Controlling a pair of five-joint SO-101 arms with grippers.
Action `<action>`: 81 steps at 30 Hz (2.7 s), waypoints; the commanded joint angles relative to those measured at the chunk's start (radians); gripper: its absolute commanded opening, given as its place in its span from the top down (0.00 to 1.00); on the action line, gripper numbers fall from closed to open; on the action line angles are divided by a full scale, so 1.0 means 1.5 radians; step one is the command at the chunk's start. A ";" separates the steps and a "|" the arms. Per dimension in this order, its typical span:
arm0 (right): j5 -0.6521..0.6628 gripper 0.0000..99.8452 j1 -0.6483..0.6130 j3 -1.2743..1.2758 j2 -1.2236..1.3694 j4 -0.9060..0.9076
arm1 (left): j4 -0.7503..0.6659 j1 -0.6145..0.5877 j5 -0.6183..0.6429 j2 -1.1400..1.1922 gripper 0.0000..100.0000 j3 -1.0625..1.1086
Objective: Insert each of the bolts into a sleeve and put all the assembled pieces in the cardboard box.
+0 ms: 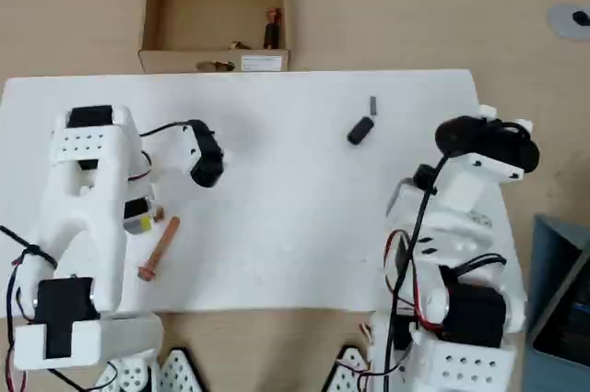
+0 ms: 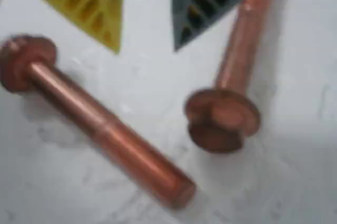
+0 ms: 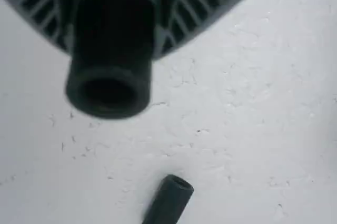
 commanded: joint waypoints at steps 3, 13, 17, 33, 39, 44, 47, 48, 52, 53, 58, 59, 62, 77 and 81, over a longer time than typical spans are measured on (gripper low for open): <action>0.005 0.99 0.008 -0.001 0.002 -0.012 | -0.057 0.008 -0.006 -0.003 0.92 0.031; 0.006 0.99 0.006 -0.003 0.002 -0.011 | -0.171 0.004 -0.006 0.022 0.92 0.097; 0.006 0.99 0.006 -0.003 0.002 -0.011 | -0.174 -0.009 -0.005 0.092 0.93 0.068; 0.004 0.99 0.005 -0.001 -0.001 -0.012 | -0.115 -0.033 0.001 0.176 1.00 -0.011; 0.004 0.99 0.005 -0.001 -0.002 -0.012 | -0.019 -0.033 0.001 0.175 1.00 -0.083; 0.004 0.99 0.005 -0.001 -0.003 -0.012 | 0.093 -0.029 0.023 0.175 0.99 -0.203; 0.003 0.99 0.005 0.001 -0.003 -0.012 | 0.125 -0.031 0.033 0.175 0.99 -0.275; 0.003 0.99 0.005 0.001 -0.003 -0.012 | 0.127 -0.032 0.033 0.175 0.97 -0.293; 0.003 0.99 0.005 0.001 -0.003 -0.012 | 0.122 -0.045 0.034 0.182 0.91 -0.340; 0.003 0.99 0.005 0.001 -0.003 -0.012 | 0.116 -0.046 0.034 0.183 0.91 -0.344; 0.003 0.99 0.005 0.001 -0.001 -0.012 | 0.049 -0.053 0.035 0.211 0.91 -0.347; 0.003 0.99 0.005 0.001 -0.001 -0.012 | 0.035 -0.056 0.041 0.225 0.91 -0.350; 0.003 0.99 0.005 0.001 0.002 -0.012 | 0.005 -0.057 0.058 0.269 0.91 -0.359; 0.003 0.99 0.004 0.001 0.003 -0.015 | 0.001 -0.057 0.091 0.446 0.95 -0.455; 0.003 0.99 0.004 0.001 0.002 -0.015 | 0.005 -0.056 0.091 0.464 0.99 -0.454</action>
